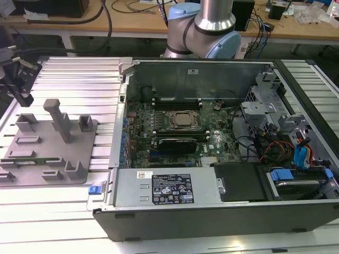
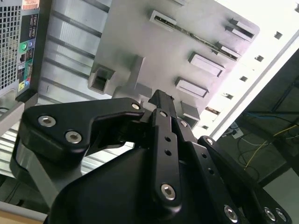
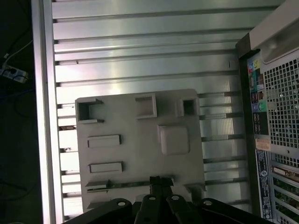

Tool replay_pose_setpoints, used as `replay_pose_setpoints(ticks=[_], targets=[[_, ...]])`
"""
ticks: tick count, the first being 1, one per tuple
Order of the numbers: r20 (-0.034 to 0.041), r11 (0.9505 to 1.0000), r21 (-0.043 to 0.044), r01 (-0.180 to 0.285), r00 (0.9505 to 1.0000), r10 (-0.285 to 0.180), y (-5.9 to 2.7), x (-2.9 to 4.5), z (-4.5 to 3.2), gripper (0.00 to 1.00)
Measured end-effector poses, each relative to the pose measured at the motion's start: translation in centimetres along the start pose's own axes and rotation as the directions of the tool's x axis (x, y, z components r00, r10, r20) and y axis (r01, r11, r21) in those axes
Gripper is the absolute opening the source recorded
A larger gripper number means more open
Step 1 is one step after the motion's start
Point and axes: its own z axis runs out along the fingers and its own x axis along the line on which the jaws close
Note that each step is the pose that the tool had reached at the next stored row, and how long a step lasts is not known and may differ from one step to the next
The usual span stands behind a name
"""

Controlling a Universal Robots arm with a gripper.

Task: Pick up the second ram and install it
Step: 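Reach for the second ram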

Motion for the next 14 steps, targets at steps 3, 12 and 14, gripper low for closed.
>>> replay_pose_setpoints(ticks=[3, 12, 14], targets=[[0.0, 1.0, 0.0001, 0.0, 1.0, 0.0, -0.14, 0.25, 0.26, 0.08], [0.0001, 1.0, 0.0009, 0.0, 1.0, 0.0, -0.3, 1.21, 0.88, 0.08], [-0.0001, 1.0, 0.0011, 0.0, 1.0, 0.0, -0.32, 1.38, 0.98, 0.08]])
